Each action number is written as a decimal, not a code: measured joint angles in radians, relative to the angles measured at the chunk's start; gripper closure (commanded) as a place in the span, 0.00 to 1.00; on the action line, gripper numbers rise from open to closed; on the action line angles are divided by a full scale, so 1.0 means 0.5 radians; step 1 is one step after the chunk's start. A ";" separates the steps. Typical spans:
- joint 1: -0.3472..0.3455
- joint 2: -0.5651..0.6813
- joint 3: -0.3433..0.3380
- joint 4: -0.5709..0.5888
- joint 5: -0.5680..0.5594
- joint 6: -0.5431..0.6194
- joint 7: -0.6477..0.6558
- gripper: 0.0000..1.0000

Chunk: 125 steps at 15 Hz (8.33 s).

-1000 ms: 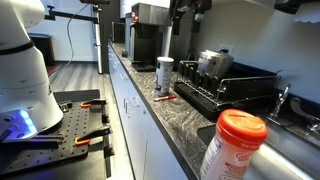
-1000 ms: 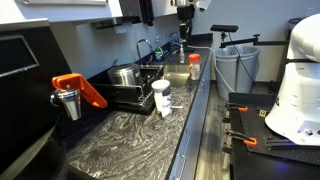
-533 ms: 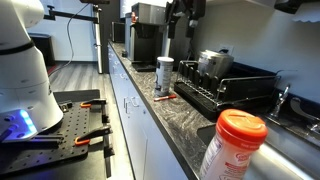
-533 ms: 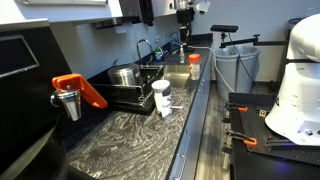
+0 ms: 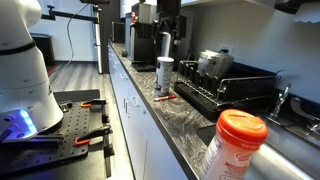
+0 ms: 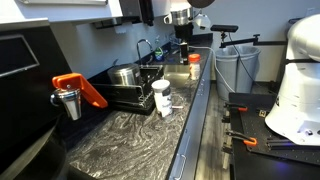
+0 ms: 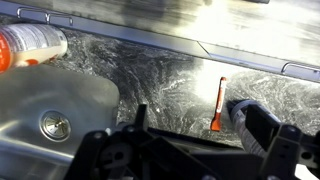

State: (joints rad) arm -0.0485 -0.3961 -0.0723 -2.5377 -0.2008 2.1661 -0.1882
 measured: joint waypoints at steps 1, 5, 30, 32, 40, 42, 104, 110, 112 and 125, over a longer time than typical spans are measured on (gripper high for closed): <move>0.000 0.000 0.012 -0.030 -0.016 0.052 0.006 0.00; -0.005 0.030 0.035 -0.148 -0.118 0.259 0.093 0.00; 0.075 0.610 0.157 -0.198 -0.296 0.575 0.182 0.30; 0.097 0.669 0.181 -0.195 -0.297 0.575 0.172 0.38; 0.140 0.928 0.197 -0.114 -0.285 0.646 0.155 0.30; 0.140 0.981 0.197 -0.086 -0.263 0.702 0.155 0.28; 0.247 1.143 0.017 -0.057 -0.195 1.270 0.545 0.97; 0.247 0.888 0.023 -0.163 -0.352 1.085 0.545 0.97; 0.245 0.803 0.035 -0.190 -0.419 1.020 0.545 0.97; 0.241 0.422 0.309 -0.205 -0.673 0.636 0.446 0.97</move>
State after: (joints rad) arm 0.0718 -0.1849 0.0824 -2.6403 -0.5371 2.4840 0.0350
